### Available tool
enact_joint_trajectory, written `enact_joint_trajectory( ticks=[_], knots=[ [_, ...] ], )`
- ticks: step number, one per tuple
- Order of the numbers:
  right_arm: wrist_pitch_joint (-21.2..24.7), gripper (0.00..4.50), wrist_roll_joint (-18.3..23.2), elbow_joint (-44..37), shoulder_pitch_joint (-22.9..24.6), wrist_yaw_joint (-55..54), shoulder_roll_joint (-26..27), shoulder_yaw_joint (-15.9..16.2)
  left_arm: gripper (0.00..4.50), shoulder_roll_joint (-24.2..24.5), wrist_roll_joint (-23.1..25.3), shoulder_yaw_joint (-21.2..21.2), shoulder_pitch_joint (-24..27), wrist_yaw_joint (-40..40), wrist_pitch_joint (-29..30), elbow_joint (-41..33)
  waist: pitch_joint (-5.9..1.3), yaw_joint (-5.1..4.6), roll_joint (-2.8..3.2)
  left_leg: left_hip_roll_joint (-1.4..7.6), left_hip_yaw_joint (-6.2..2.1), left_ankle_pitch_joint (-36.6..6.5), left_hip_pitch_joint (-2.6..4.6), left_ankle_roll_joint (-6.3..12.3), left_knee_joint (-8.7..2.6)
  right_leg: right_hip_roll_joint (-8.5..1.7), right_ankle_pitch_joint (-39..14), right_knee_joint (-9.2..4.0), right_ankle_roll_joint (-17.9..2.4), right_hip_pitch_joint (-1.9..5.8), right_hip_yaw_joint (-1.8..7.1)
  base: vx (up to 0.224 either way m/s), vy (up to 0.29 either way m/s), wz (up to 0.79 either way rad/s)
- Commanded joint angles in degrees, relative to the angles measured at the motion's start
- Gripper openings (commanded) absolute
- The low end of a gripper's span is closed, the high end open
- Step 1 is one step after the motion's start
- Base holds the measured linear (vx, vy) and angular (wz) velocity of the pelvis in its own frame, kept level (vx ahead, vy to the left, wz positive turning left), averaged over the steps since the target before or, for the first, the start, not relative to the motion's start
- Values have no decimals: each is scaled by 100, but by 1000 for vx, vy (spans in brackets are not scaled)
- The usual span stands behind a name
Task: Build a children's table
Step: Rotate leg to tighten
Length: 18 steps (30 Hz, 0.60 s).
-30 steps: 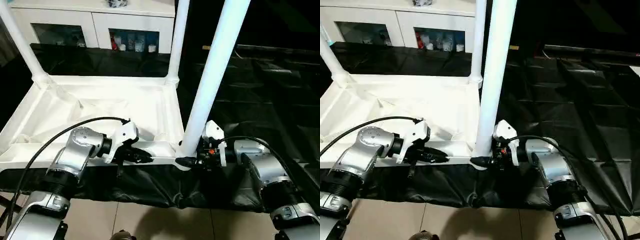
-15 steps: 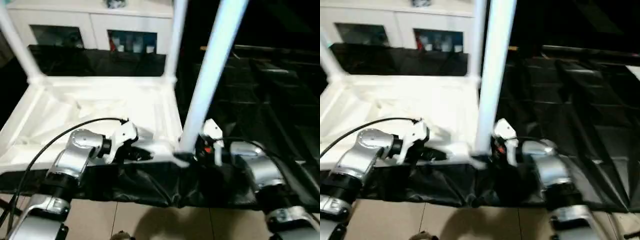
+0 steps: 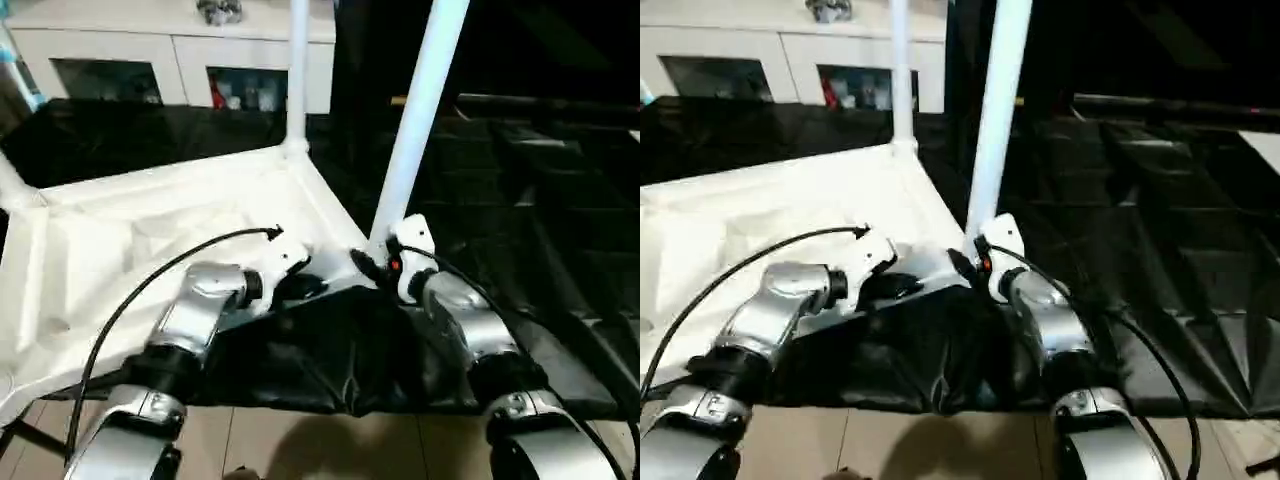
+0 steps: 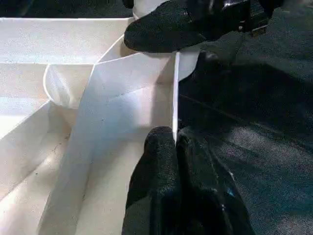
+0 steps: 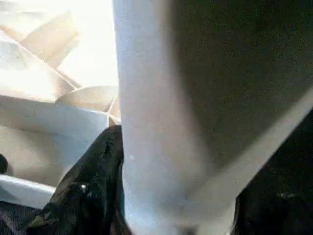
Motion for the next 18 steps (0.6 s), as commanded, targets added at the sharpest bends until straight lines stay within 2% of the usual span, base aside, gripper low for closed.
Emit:
enact_joint_trajectory(
  ticks=[1, 2, 3, 5, 7, 8, 10, 12, 14, 15, 17, 18],
  knots=[
    [-6, 336, -147, 171, 6, 608, 749, 777, 0, -524, -162, -466, -219, 10, -164, -99, -251, -7, -3, 354, -194, -1078, 48, 135, -350, -597, -593, -500, -1103, 149, 351, 0, 0, 0],
    [-47, 336, -132, 134, 18, 799, 647, 792, 0, -397, -240, -440, -162, -191, -244, -167, -246, -9, -5, 353, -195, -1162, 52, 130, -356, -604, -784, -522, -1088, 148, 350, 0, 0, 0],
    [-47, 357, -132, 134, 18, 799, 647, 792, 0, -397, -240, -440, -162, -191, -244, -167, -248, -9, 5, 370, -207, -1220, 57, 110, -369, -608, -910, -524, -1066, 146, 350, 0, 0, 0],
    [-177, 381, -108, 115, 19, 1049, 527, 850, 0, -266, -355, -434, -78, -474, -303, -275, -257, -11, 2, 377, -205, -1216, 63, 97, -369, -604, -835, -511, -1079, 142, 351, 0, 0, 0],
    [-294, 381, 16, -2, 53, 1534, 364, 907, 0, -104, -454, -432, 0, -798, -345, -386, -279, -17, -21, 370, -195, -1004, 30, 186, -345, -598, -420, -463, -1147, 169, 347, 0, 0, 0],
    [-306, 381, 29, -23, 60, 1597, 345, 918, 0, -87, -464, -431, 7, -830, -346, -397, -288, -15, -15, 371, -198, -924, 22, 225, -336, -598, -275, -443, -1174, 184, 338, 0, 0, 0],
    [-298, 381, 230, -335, 180, 2386, 113, 1027, 0, 111, -543, -412, 36, -1130, -369, -458, -299, -5, -16, 369, -166, -620, -5, 429, -290, -562, 345, -378, -1246, 193, 323, 0, 0, 0],
    [-314, 381, 292, -459, 233, 2667, 12, 1084, 0, 186, -563, -404, 34, -1233, -380, -459, -326, 23, -24, 371, -166, -461, -10, 545, -262, -565, 584, -341, -1292, 204, 303, 0, 0, 0],
    [-311, 381, 355, -600, 297, 3004, -113, 1163, 0, 262, -579, -387, 19, -1332, -402, -440, -326, 30, -17, 365, -158, -384, -38, 624, -238, -547, 787, -314, -1337, 183, 299, 0, 0, 0],
    [-307, 381, 426, -803, 397, 3560, -340, 1307, 0, 384, -593, -355, -26, -1495, -439, -377, -315, 48, -17, 367, -158, -482, -30, 651, -239, -551, 673, -336, -1334, 172, 290, 0, 0, 0],
    [-283, 381, 458, -890, 440, 3865, -460, 1361, 0, 465, -599, -344, -58, -1605, -471, -338, -291, 56, -7, 376, -157, -702, -32, 608, -254, -561, 319, -377, -1324, 157, 294, 0, 0, 0],
    [-287, 381, 467, -934, 461, 4010, -513, 1382, 0, 506, -601, -335, -74, -1649, -493, -313, -285, 59, 0, 388, -160, -830, -18, 518, -269, -561, 40, -397, -1309, 146, 295, 0, 0, 0]
  ],
)
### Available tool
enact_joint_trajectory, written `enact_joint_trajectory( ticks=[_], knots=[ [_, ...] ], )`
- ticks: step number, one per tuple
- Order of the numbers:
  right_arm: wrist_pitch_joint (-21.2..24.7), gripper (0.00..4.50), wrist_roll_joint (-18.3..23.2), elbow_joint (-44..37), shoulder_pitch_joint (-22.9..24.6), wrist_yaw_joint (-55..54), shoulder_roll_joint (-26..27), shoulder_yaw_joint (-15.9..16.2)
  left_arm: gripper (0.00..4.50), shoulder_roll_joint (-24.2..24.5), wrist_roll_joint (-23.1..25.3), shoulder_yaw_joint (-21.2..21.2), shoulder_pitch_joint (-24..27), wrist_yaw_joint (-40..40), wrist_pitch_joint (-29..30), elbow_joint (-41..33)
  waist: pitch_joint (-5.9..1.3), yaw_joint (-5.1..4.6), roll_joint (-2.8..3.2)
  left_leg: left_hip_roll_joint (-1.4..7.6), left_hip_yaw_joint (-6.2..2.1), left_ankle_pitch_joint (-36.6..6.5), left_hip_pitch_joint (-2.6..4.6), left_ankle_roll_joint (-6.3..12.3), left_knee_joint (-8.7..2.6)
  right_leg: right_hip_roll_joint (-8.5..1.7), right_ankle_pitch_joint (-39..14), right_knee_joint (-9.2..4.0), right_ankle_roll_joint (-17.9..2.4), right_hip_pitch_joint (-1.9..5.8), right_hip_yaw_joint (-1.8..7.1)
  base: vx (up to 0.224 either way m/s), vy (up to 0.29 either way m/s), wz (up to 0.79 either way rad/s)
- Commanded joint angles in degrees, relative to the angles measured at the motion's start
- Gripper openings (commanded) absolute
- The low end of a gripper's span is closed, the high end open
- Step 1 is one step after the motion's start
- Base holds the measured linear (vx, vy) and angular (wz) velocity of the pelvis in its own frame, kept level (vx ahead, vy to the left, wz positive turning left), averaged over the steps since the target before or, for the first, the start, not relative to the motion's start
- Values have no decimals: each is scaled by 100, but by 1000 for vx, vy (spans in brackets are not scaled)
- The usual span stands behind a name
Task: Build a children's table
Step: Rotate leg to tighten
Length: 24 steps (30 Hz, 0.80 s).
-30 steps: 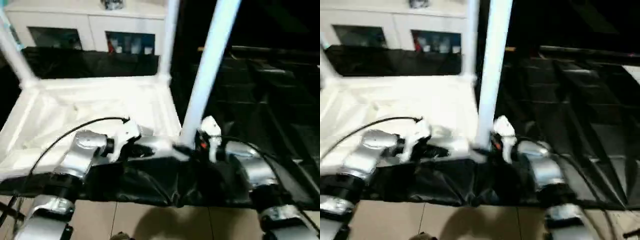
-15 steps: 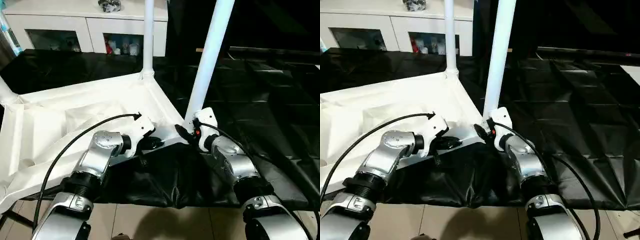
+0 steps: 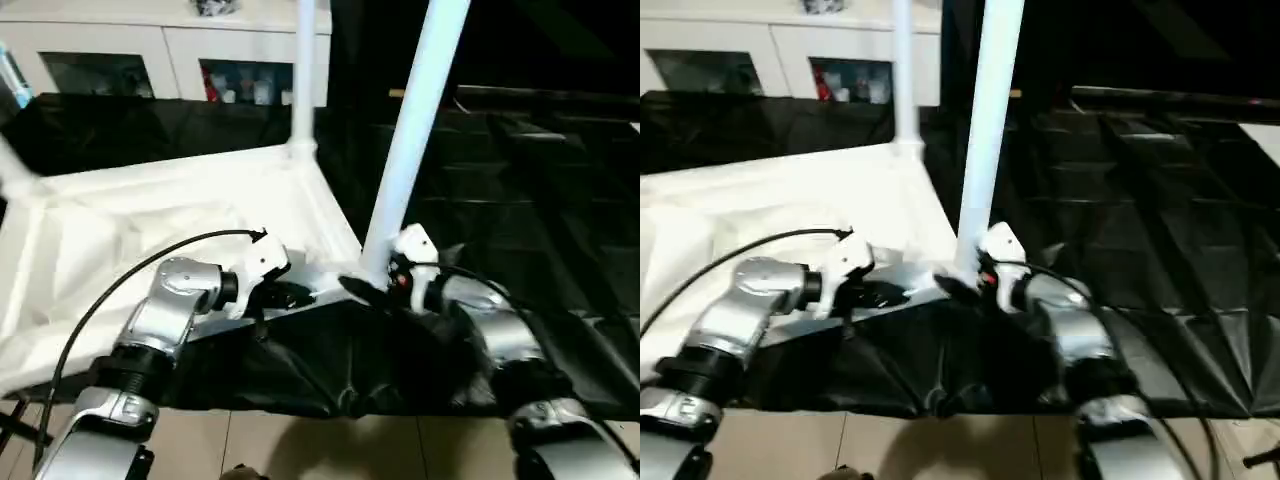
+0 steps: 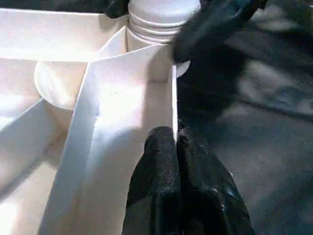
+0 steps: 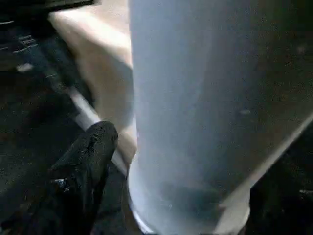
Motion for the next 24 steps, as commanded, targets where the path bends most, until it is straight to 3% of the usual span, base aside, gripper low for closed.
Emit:
enact_joint_trajectory(
  ticks=[1, 5, 11, 16, 20, 24],
  knots=[
    [30, 381, 68, -322, 90, 1011, 278, 903, 0, -246, -218, -288, -209, -37, -193, -107, -288, 34, 10, 370, -163, -897, 99, 445, -306, -570, -75, -426, -1295, 235, 309, 0, 0, 0],
    [258, 358, 134, -603, 190, 1586, 68, 1059, 0, -116, -246, -298, -231, -238, -198, -101, -280, 79, 3, 380, -166, -937, 107, 351, -318, -576, -325, -442, -1248, 234, 325, 0, 0, 0],
    [471, 313, 222, -791, 261, 1840, -23, 1128, 0, -90, -283, -302, -201, -359, -187, -122, -313, 150, -7, 371, -165, -663, 99, 394, -289, -577, 105, -383, -1287, 239, 318, 0, 0, 0],
    [554, 279, 215, -843, 283, 1829, 16, 1077, 0, -124, -307, -303, -149, -344, -185, -158, -308, 160, -11, 369, -160, -716, 104, 383, -287, -582, -16, -400, -1279, 231, 317, 0, 0, 0],
    [519, 272, 118, -733, 286, 1291, 201, 932, 0, -267, -260, -244, -82, -18, -156, -183, -307, 158, -16, 366, -161, -713, 100, 358, -289, -582, -73, -403, -1256, 232, 318, 0, 0, 0],
    [369, 270, -148, -301, 171, 249, 492, 717, 0, -463, -192, -158, -122, 473, -113, -120, -277, 120, -10, 371, -177, -948, 114, 194, -330, -611, -590, -461, -1205, 203, 327, 0, 0, 0]
  ],
)
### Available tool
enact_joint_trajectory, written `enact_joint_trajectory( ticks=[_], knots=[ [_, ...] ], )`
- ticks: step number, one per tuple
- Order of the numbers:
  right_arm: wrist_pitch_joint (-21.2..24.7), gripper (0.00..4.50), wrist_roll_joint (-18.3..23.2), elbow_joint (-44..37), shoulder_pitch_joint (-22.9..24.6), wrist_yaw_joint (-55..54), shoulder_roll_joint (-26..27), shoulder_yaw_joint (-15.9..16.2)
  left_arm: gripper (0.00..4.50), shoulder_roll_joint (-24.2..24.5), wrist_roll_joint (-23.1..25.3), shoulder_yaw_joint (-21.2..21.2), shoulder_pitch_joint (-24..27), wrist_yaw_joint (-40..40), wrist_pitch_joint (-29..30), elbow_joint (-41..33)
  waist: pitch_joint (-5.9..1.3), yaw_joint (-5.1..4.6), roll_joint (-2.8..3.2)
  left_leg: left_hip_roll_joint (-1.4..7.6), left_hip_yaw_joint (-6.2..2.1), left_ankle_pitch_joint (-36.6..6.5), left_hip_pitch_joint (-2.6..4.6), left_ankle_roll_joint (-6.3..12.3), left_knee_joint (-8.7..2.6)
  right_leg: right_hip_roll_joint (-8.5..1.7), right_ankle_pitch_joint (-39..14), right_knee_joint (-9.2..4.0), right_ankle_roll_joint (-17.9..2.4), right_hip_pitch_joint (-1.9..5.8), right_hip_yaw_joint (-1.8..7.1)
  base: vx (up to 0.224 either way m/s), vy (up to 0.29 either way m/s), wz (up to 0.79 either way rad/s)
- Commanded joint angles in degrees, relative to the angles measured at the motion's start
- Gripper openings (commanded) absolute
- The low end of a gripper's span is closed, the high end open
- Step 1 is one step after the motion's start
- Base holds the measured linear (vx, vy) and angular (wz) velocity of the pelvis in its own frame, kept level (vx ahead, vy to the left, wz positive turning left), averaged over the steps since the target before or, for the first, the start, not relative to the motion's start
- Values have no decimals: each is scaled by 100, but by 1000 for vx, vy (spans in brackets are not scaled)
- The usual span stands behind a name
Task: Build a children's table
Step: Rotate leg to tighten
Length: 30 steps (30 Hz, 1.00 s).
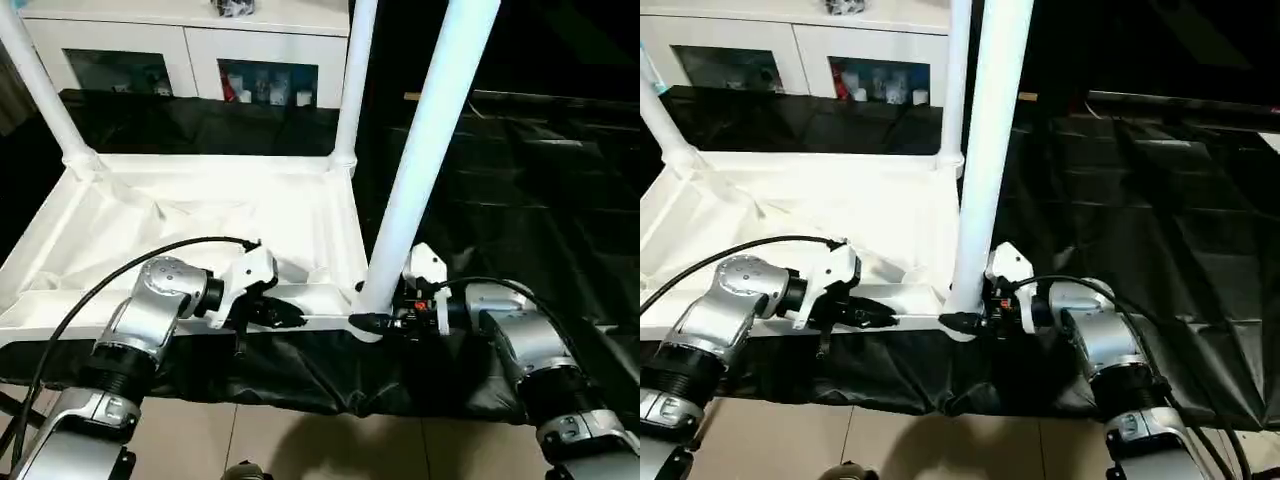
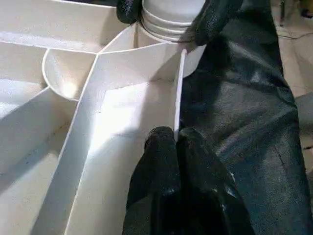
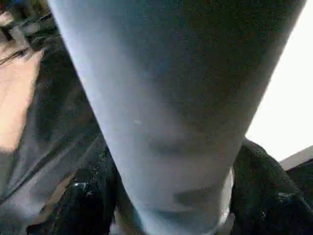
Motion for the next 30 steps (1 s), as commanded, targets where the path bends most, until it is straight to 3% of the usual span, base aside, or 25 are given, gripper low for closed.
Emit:
enact_joint_trajectory(
  ticks=[1, 4, 8, 13, 14, 15, 19, 21, 27, 30],
  knots=[
    [-94, 269, -313, 228, -68, -466, 684, 593, 0, -660, -140, -83, -186, 854, 10, -113, -266, -31, -11, 368, -180, -1022, 106, 185, -358, -618, -737, -498, -1192, 183, 328, 0, 0, 0],
    [-135, 268, -454, 564, -170, -1256, 911, 437, 0, -793, -59, -69, -222, 1153, 22, -62, -262, -71, -7, 366, -206, -1167, 118, 20, -391, -632, -1096, -527, -1134, 196, 331, 0, 0, 0],
    [14, 267, -599, 1208, -459, -2833, 1446, 161, 0, -1258, 133, -119, -328, 1838, 142, 133, -280, -154, 5, 352, -192, -970, 123, 25, -383, -597, -633, -494, -1156, 189, 349, 0, 0, 0],
    [32, 267, -578, 1785, -851, -3696, 1810, -127, 0, -1574, 261, -185, -414, 2292, 181, 275, -291, -179, 7, 336, -183, -899, 106, 100, -361, -598, -438, -482, -1148, 209, 351, 0, 0, 0],
    [21, 267, -555, 1813, -872, -3709, 1827, -155, 0, -1581, 265, -197, -417, 2294, 178, 273, -292, -178, 10, 337, -181, -900, 103, 120, -358, -599, -425, -486, -1146, 211, 350, 0, 0, 0],
    [13, 323, -530, 1833, -889, -3714, 1839, -178, 0, -1585, 267, -207, -419, 2294, 173, 270, -289, -171, 14, 338, -179, -909, 101, 140, -356, -597, -405, -485, -1129, 210, 352, 0, 0, 0],
    [-190, 343, -460, 1837, -946, -3529, 1798, -216, 0, -1487, 211, -188, -387, 2068, 85, 180, -285, -172, -11, 346, -177, -952, 99, 168, -362, -607, -477, -495, -1097, 208, 351, 0, 0, 0],
    [-260, 383, -385, 1765, -933, -3194, 1710, -189, 0, -1364, 107, -177, -321, 1805, -16, 83, -280, -173, -6, 343, -179, -979, 101, 164, -366, -603, -543, -499, -1088, 207, 353, 0, 0, 0],
    [-441, 386, -185, 1306, -730, -1685, 1345, 142, 0, -1038, -28, -129, -257, 1341, -42, -44, -300, -134, -37, 341, -159, -687, 64, 394, -320, -577, 73, -425, -1149, 240, 334, 0, 0, 0],
    [-487, 386, -142, 1071, -610, -1095, 1150, 331, 0, -897, -70, -123, -269, 1117, -52, -58, -299, -120, -39, 348, -158, -665, 60, 449, -314, -578, -5, -427, -1176, 239, 315, 0, 0, 0]
  ],
)
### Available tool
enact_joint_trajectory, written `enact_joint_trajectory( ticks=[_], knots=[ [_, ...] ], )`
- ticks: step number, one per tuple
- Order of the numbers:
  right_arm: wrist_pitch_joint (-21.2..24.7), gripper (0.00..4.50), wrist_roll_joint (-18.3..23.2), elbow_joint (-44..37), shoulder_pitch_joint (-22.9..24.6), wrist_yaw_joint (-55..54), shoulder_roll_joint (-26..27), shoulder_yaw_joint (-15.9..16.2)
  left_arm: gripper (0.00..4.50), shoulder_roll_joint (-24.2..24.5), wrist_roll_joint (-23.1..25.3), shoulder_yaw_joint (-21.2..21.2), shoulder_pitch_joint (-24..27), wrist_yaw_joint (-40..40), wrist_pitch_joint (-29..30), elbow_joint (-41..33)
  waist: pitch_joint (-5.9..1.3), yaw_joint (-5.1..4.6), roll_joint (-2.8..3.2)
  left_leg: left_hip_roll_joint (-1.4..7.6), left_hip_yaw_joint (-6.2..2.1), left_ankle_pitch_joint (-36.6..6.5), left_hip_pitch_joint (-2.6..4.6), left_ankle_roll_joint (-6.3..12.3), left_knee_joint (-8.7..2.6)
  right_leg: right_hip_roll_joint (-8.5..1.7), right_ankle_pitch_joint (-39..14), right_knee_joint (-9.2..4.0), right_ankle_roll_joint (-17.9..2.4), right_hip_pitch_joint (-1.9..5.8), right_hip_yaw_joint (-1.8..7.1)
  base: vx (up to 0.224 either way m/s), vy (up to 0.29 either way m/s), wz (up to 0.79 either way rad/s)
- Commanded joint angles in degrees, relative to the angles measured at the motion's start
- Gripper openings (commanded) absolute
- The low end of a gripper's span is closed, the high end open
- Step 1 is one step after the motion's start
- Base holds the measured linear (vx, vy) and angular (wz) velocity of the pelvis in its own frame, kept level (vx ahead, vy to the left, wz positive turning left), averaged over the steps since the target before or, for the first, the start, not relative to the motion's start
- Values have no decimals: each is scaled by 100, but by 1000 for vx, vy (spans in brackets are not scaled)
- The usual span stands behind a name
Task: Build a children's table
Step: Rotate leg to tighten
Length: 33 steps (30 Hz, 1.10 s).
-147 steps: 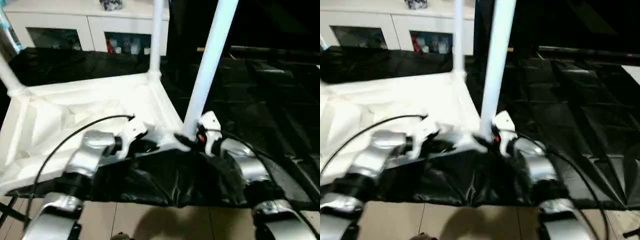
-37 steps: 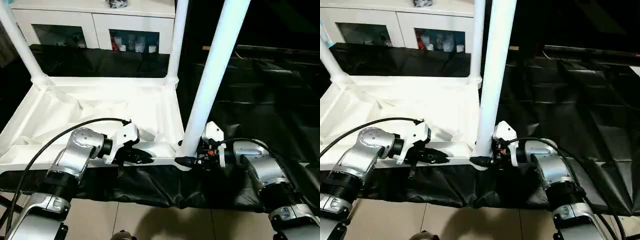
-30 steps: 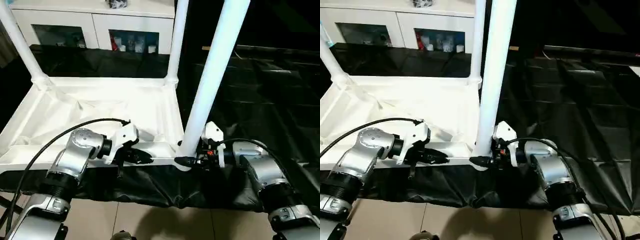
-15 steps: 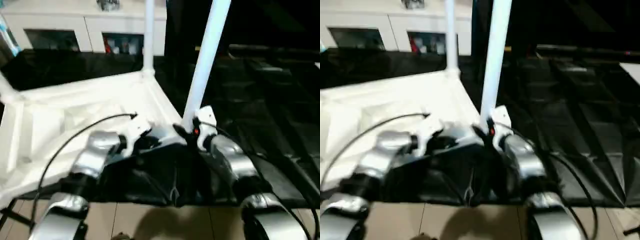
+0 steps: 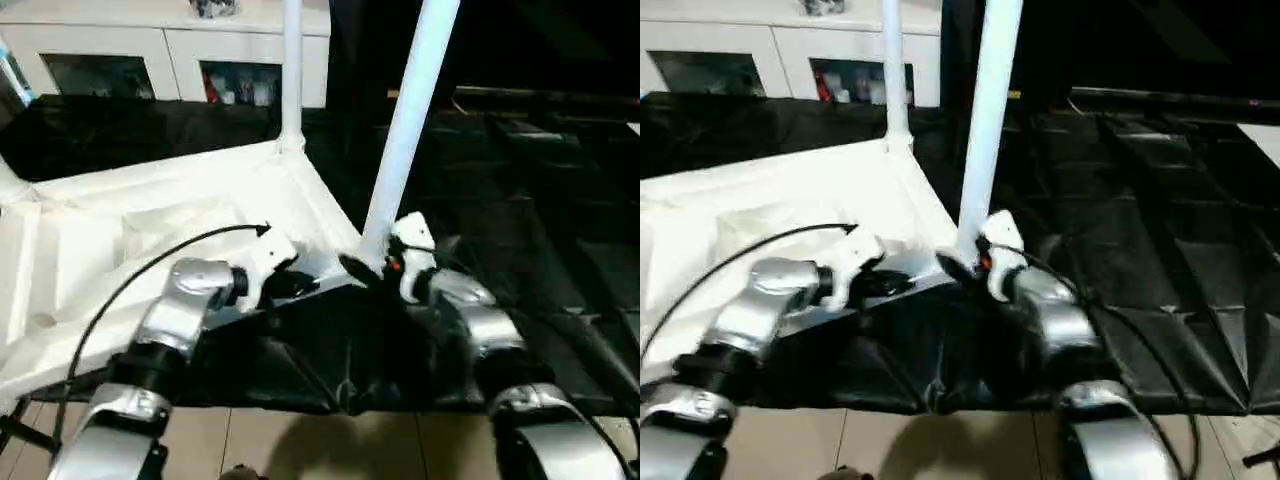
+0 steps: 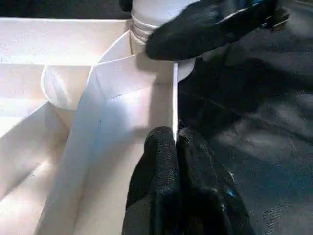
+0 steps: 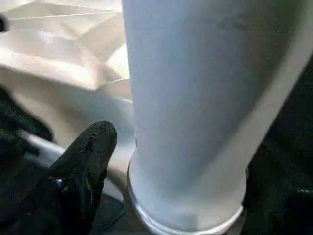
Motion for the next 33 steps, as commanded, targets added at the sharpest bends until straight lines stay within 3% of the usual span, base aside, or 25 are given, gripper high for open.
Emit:
enact_joint_trajectory(
  ticks=[1, 4, 5, 10, 17, 22, 27, 29, 30, 33],
  knots=[
    [12, 386, 166, -487, 170, 1607, 186, 1088, 0, -189, -320, -315, -138, -389, -259, -214, -288, 45, -37, 342, -160, -678, 62, 470, -303, -578, -60, -429, -1167, 252, 317, 0, 0, 0],
    [157, 386, 335, -768, 268, 2177, -21, 1147, 0, -65, -337, -312, -170, -587, -267, -155, -301, 75, -25, 364, -157, -707, 73, 495, -292, -575, -36, -409, -1180, 235, 318, 0, 0, 0],
    [263, 371, 401, -861, 295, 2368, -88, 1154, 0, -21, -350, -317, -177, -654, -263, -145, -291, 80, -53, 363, -153, -734, 81, 493, -297, -575, -89, -423, -1235, 229, 314, 0, 0, 0],
    [563, 330, 513, -1331, 493, 3194, -416, 1390, 0, 141, -420, -335, -170, -941, -228, -120, -294, 185, -55, 367, -146, -663, 92, 501, -283, -581, -106, -410, -1220, 214, 322, 0, 0, 0],
    [773, 289, 483, -1580, 606, 3512, -593, 1542, 0, 211, -434, -345, -117, -1091, -253, -105, -287, 214, -92, 359, -149, -672, 84, 442, -288, -591, -282, -427, -1176, 218, 318, 0, 0, 0],
    [795, 275, 439, -1593, 659, 3466, -534, 1552, 0, 183, -453, -338, -90, -1031, -229, -155, -299, 222, -81, 352, -149, -607, 79, 437, -279, -590, -218, -416, -1164, 222, 318, 0, 0, 0],
    [569, 270, 174, -1193, 574, 2442, -162, 1336, 0, -51, -345, -268, -163, -480, -279, -70, -295, 215, -69, 355, -157, -632, 77, 397, -286, -598, -221, -420, -1178, 222, 315, 0, 0, 0],
    [494, 269, 3, -877, 459, 1687, 55, 1165, 0, -199, -318, -236, -200, -202, -267, -46, -262, 156, -48, 359, -171, -953, 111, 223, -333, -628, -748, -489, -1167, 190, 325, 0, 0, 0],
    [432, 269, -77, -654, 381, 1183, 199, 1044, 0, -320, -277, -238, -228, 10, -246, -29, -265, 143, -58, 359, -189, -1085, 120, 136, -347, -640, -1043, -515, -1127, 212, 322, 0, 0, 0],
    [414, 269, -126, -380, 269, 556, 418, 877, 0, -523, -222, -266, -266, 295, -219, 0, -264, 103, -45, 363, -196, -1148, 133, 30, -369, -633, -1191, -531, -1059, 191, 344, 0, 0, 0]
  ],
)
